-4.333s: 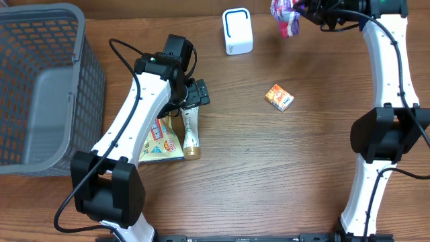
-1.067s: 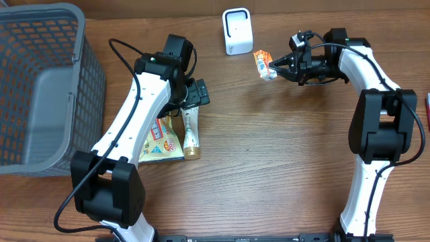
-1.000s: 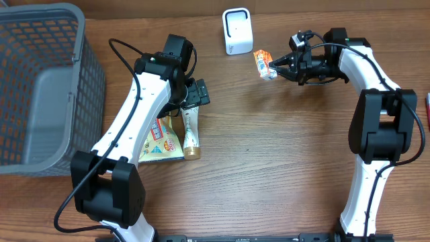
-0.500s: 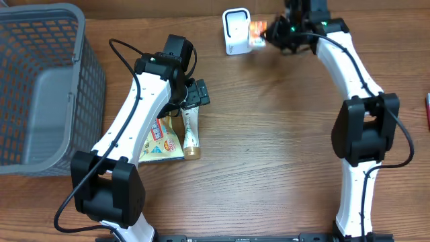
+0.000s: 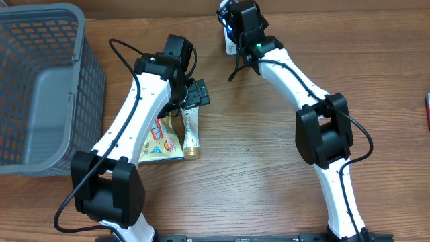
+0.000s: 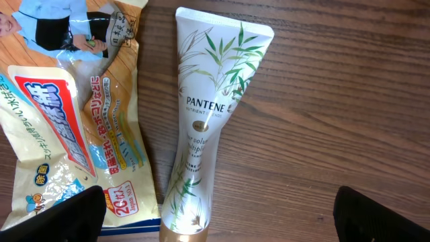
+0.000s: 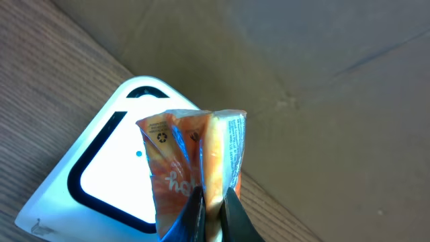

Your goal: Scan the item barcode

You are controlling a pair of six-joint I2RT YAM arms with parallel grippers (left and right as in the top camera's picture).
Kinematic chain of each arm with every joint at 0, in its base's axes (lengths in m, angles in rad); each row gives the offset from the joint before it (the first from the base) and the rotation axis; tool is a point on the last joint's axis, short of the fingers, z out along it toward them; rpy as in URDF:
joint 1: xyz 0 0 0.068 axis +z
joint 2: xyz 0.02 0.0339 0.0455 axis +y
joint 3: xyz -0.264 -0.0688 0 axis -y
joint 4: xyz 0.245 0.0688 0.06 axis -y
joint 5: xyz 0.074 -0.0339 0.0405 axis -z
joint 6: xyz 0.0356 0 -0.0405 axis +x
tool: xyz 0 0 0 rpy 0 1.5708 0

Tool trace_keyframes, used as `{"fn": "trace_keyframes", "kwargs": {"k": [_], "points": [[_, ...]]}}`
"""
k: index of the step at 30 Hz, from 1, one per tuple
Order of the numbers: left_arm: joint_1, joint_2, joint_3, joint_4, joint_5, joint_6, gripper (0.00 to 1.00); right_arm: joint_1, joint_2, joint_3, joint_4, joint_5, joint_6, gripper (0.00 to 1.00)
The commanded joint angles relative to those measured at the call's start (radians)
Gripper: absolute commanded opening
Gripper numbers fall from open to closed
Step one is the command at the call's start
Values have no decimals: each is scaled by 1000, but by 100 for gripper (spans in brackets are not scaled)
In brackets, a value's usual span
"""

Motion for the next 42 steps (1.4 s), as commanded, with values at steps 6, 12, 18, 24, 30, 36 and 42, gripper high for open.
{"fn": "trace_keyframes", "kwargs": {"k": [6,12,18,24,30,36,42], "points": [[-6,1,-3,-3,1,20,100,-2,11,23,60,211,39,4],[-6,1,-3,-3,1,20,100,-185,-211,23,-208,190,600,4],[-6,1,-3,-3,1,20,100,-715,-270,6,-769,182,1131,4],[-6,1,-3,-3,2,20,100,-1240,-269,-111,-930,-53,1302,4],[-6,1,-3,-3,1,20,100,-1341,-269,-290,-818,-127,1265,4],[-6,1,-3,-3,1,20,100,-1332,-269,-419,-647,-336,1265,4],[-6,1,-3,-3,1,20,100,-1332,-269,-419,-512,-519,1186,4]]}}
